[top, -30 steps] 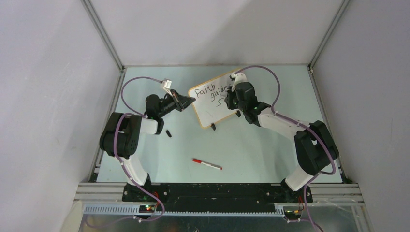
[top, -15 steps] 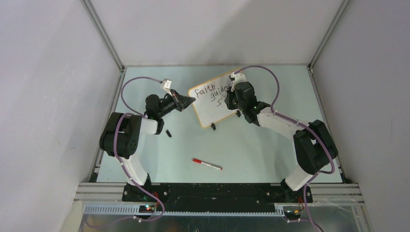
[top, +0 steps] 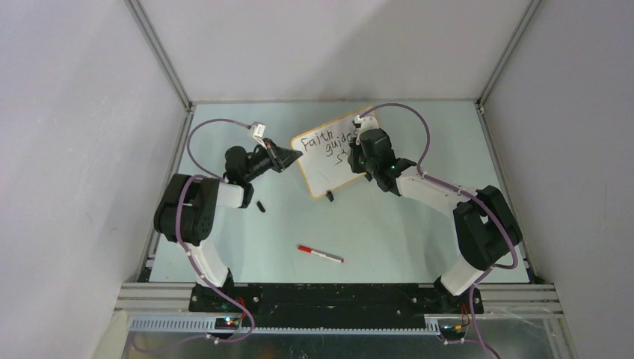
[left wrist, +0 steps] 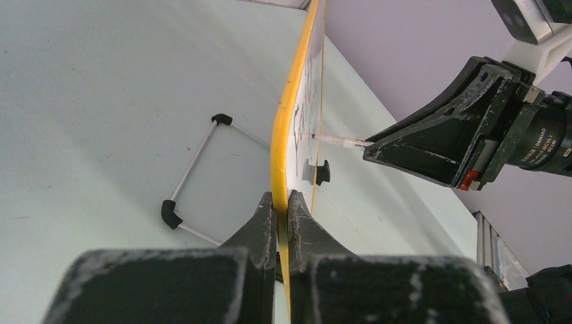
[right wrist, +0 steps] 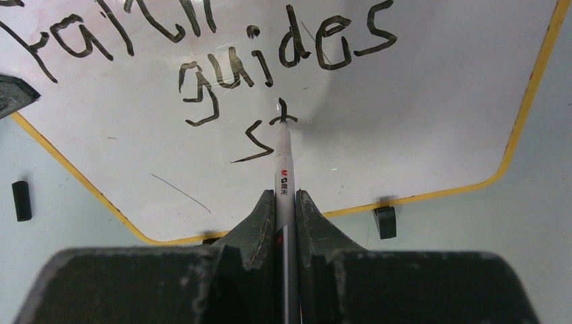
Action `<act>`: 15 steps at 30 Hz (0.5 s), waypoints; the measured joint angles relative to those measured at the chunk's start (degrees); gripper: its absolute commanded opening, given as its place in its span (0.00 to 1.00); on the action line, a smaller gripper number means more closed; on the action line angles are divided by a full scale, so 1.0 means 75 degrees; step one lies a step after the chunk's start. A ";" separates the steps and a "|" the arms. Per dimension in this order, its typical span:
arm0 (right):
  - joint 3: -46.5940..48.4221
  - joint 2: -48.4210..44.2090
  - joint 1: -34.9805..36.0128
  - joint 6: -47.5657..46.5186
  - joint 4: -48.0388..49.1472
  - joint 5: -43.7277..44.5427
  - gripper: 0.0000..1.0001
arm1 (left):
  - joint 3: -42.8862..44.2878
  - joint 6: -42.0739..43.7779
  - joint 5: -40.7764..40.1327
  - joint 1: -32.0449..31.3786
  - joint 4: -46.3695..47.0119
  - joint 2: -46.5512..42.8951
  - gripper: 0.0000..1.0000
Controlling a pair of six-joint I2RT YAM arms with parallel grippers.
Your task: Write a sentence on the whiteboard
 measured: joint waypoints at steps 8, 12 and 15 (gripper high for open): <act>-0.0003 0.0000 0.0020 0.0000 -0.0026 0.0067 0.00 | 0.0000 0.0003 0.0000 0.0000 -0.0006 -0.0006 0.00; -0.0003 0.0000 0.0029 0.0000 -0.0038 0.0093 0.00 | 0.0000 0.0003 0.0000 -0.0003 -0.0006 -0.0009 0.00; -0.0003 0.0000 0.0032 0.0003 -0.0131 0.0099 0.00 | 0.0000 0.0003 0.0000 -0.0003 -0.0006 -0.0009 0.00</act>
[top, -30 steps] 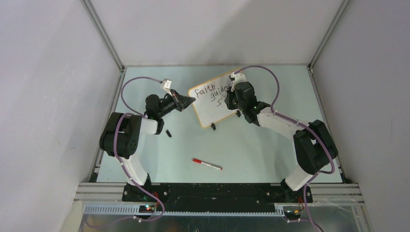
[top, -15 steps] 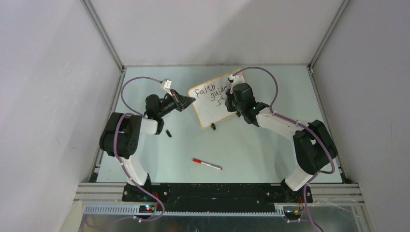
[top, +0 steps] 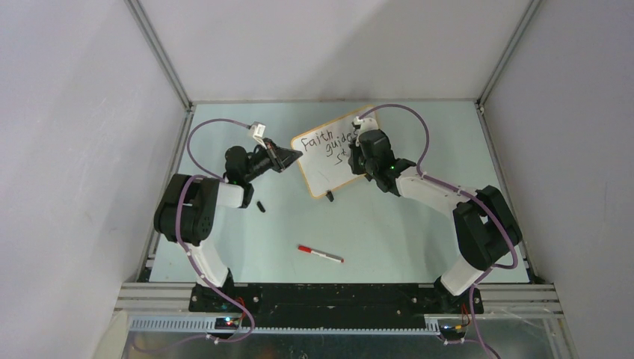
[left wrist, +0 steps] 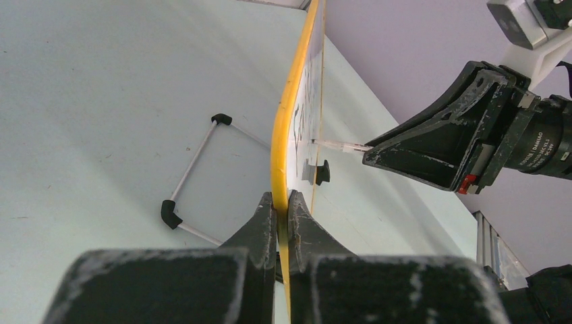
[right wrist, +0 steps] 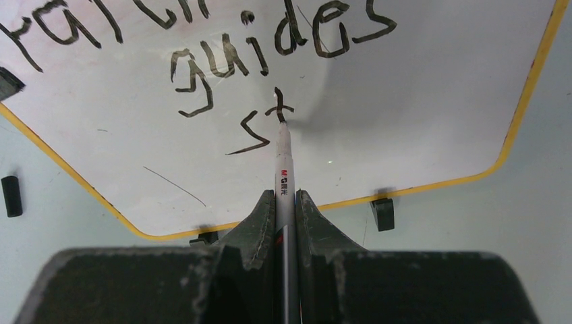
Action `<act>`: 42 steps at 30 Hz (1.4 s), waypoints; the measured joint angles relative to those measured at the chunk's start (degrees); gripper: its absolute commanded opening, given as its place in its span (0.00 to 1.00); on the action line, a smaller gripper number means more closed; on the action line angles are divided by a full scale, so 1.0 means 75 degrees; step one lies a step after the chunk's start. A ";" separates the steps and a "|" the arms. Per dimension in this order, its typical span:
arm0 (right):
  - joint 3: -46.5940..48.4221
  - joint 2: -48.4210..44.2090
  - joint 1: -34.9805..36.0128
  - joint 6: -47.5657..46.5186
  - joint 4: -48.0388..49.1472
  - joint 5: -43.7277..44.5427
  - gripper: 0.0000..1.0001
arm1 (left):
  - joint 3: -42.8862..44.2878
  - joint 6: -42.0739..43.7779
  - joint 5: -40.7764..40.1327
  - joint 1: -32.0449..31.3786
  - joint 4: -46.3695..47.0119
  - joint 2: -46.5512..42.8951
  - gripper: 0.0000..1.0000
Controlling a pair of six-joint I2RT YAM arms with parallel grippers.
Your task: Write a sentence on the whiteboard
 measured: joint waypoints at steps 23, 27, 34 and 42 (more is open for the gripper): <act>-0.0009 0.0000 -0.0055 0.0000 -0.0356 0.0128 0.00 | 0.0000 0.0000 0.0003 0.0000 0.0000 -0.0003 0.00; -0.0009 0.0000 -0.0096 0.0003 -0.0338 0.0064 0.00 | 0.0000 0.0003 0.0003 0.0000 0.0000 -0.0003 0.00; -0.0015 -0.0067 -0.0111 0.0058 -0.0341 -0.0050 0.00 | 0.0000 0.0003 0.0003 0.0000 0.0000 -0.0003 0.00; -0.0283 -0.0609 -0.0163 0.0149 -0.0050 -0.0192 0.00 | 0.0000 0.0003 0.0003 0.0000 0.0000 -0.0003 0.00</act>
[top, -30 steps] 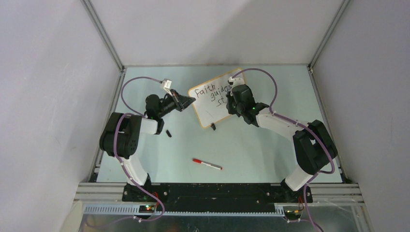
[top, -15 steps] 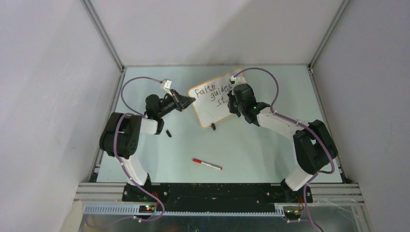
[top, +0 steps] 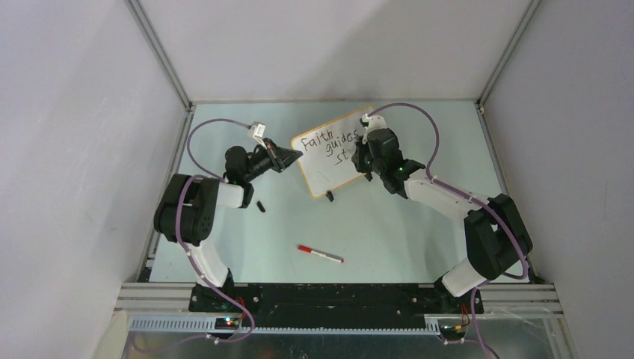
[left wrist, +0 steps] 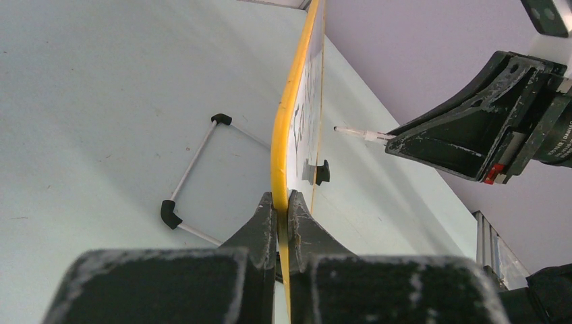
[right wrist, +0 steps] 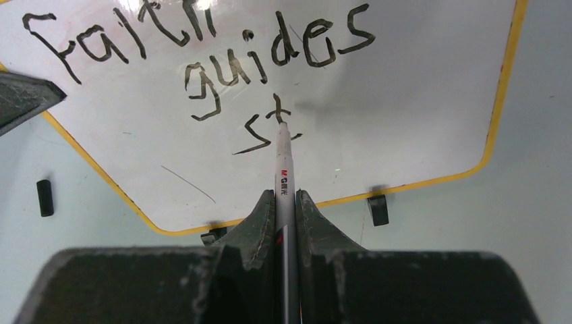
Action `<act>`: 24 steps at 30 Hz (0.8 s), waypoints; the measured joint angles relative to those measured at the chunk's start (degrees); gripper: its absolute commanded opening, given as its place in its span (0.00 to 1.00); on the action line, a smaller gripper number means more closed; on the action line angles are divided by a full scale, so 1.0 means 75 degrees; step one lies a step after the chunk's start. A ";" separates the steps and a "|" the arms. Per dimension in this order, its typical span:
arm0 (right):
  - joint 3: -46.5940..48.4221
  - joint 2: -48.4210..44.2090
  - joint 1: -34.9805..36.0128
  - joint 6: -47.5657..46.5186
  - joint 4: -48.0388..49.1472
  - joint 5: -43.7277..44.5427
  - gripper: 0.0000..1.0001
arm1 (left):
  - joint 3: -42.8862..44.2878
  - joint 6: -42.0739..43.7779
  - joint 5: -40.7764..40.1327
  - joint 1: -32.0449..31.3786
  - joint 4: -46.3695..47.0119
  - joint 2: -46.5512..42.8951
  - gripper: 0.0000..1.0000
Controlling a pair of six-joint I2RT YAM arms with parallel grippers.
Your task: Write a sentence on the whiteboard
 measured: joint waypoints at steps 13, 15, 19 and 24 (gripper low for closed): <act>-0.0044 0.0038 -0.0198 0.0047 0.0230 -0.0160 0.00 | 0.0000 0.0000 0.0000 0.0000 0.0000 0.0000 0.00; -0.0044 0.0087 -0.0198 0.0050 0.0230 -0.0169 0.00 | 0.0000 0.0000 0.0000 0.0000 0.0000 0.0000 0.00; -0.0044 0.0216 -0.0198 0.0047 0.0224 -0.0172 0.00 | 0.0000 0.0000 0.0000 0.0000 0.0000 0.0000 0.00; -0.0041 0.0323 -0.0198 0.0047 0.0224 -0.0169 0.00 | 0.0000 0.0000 0.0000 0.0000 0.0000 0.0000 0.00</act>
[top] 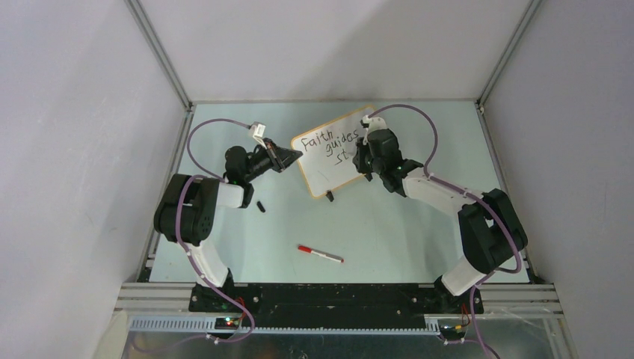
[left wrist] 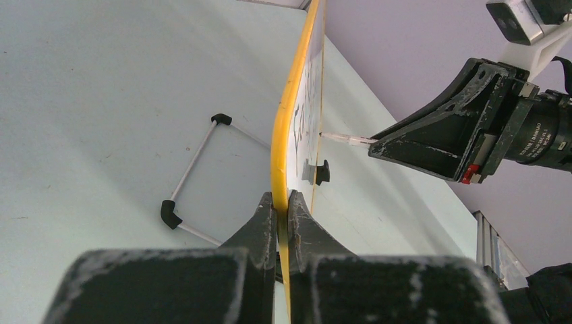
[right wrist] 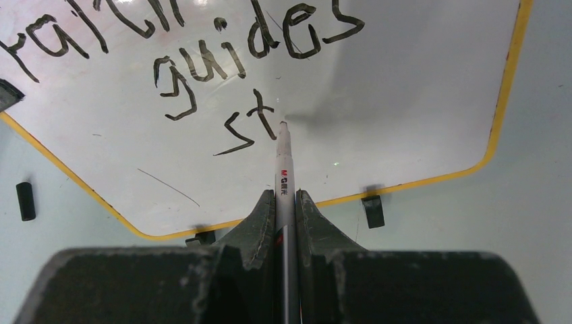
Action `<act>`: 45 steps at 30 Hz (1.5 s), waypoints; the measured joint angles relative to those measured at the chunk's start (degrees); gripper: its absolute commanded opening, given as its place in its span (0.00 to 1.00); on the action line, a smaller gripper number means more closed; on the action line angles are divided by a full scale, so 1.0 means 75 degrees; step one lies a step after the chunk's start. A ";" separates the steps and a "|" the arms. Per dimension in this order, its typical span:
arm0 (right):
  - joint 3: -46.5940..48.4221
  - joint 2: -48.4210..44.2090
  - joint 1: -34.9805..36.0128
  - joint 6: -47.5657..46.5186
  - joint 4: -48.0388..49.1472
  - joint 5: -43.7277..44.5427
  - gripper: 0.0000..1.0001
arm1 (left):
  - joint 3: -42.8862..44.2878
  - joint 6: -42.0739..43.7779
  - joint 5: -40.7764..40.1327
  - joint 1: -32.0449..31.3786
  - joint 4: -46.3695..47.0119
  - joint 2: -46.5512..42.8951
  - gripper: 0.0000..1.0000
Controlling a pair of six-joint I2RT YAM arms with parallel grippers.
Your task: Write a sentence on the whiteboard
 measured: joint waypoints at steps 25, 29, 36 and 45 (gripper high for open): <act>0.0178 0.0131 -0.0102 0.0000 0.0003 -0.0003 0.00 | 0.0000 0.0000 0.0000 0.0000 0.0000 0.0000 0.00; 0.0233 0.0216 -0.0105 -0.0003 0.0000 -0.0009 0.00 | 0.0000 0.0000 0.0000 0.0000 0.0000 0.0000 0.00; 0.0254 0.0245 -0.0111 0.0000 -0.0017 -0.0023 0.00 | 0.0000 0.0003 -0.0003 0.0000 -0.0003 0.0000 0.00; 0.0350 0.0286 -0.0213 0.0061 -0.0079 0.0023 0.00 | 0.0000 0.0003 -0.0009 0.0000 -0.0012 0.0000 0.00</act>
